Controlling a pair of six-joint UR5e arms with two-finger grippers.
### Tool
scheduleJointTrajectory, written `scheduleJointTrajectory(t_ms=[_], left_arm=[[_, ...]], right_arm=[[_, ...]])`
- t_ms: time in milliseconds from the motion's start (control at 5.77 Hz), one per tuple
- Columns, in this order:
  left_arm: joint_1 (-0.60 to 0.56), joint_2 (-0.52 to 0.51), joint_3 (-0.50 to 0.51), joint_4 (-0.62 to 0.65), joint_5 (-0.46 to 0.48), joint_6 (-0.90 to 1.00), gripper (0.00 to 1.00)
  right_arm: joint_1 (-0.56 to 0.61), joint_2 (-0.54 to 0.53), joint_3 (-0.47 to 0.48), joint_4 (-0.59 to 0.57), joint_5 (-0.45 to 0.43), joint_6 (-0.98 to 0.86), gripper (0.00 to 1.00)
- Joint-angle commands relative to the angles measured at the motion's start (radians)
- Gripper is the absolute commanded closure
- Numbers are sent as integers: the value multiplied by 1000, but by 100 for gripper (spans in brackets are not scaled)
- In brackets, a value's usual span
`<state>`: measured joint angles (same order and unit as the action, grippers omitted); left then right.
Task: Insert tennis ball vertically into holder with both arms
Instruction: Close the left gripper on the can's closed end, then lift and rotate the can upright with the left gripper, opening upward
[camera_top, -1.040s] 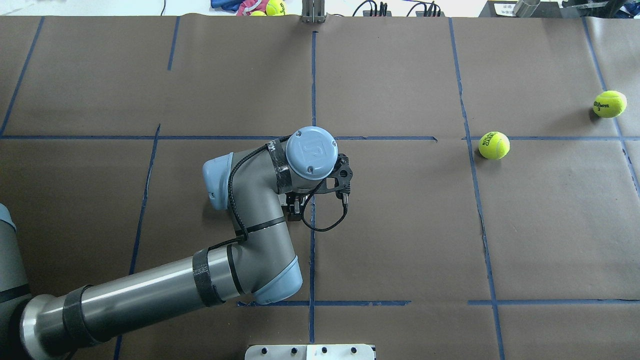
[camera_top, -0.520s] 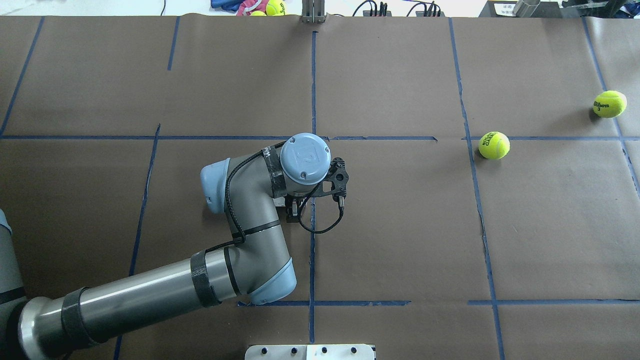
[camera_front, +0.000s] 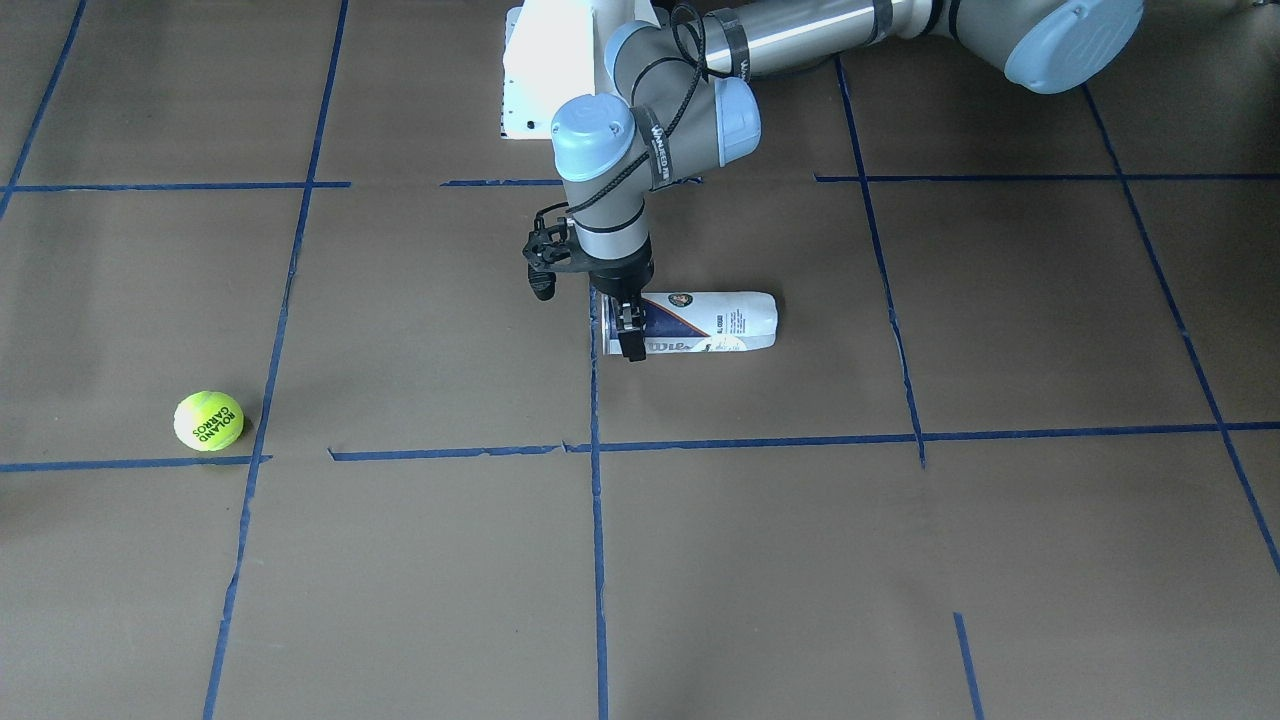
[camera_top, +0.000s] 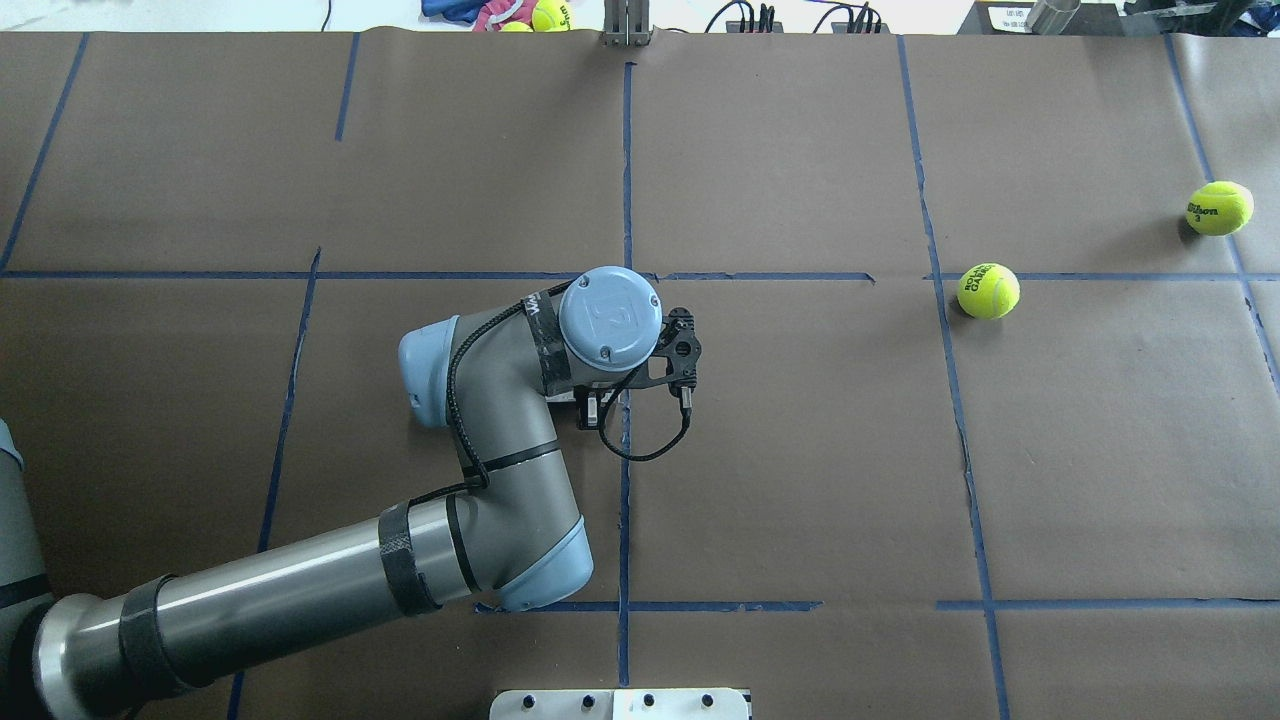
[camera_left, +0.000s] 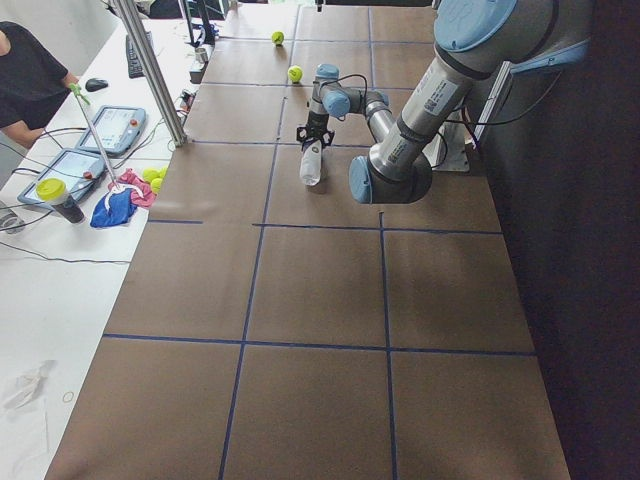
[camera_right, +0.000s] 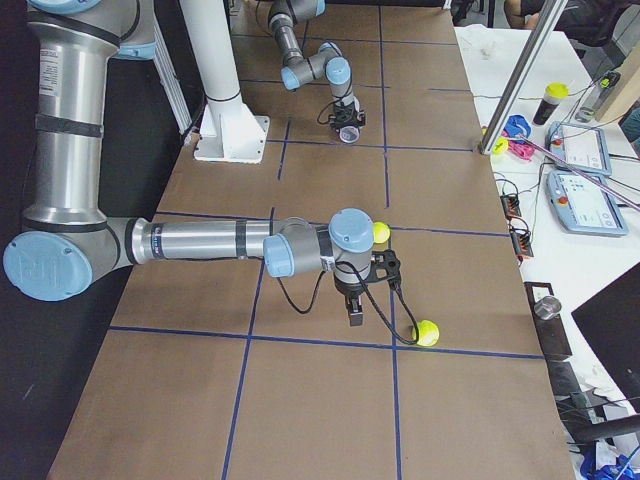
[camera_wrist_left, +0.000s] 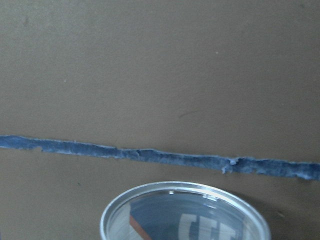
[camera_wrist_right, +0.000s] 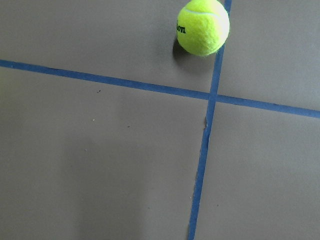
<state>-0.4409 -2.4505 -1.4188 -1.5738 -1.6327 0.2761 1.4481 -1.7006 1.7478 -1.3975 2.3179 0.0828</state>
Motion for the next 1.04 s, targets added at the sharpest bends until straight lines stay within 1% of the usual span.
scheduleJointTrajectory(t_ms=[0,173,347,520,694,867], left_arm=[[-28,4,-160,-67,19,-75,27],[-47,43,-226,-242,19,-230,26],[-61,127,-239,-598,24,-450,25],[-56,219,-232,-938,147,-601,25],[-35,249,-173,-1154,240,-659,25],[23,248,-40,-1384,361,-673,25]], right_arm=[[0,1,7,0,2,0,0],[0,2,10,3,52,-2,0],[0,2,3,62,73,1,0],[-3,4,4,75,81,5,0],[-15,40,1,74,121,6,1],[-35,70,7,77,144,81,1]])
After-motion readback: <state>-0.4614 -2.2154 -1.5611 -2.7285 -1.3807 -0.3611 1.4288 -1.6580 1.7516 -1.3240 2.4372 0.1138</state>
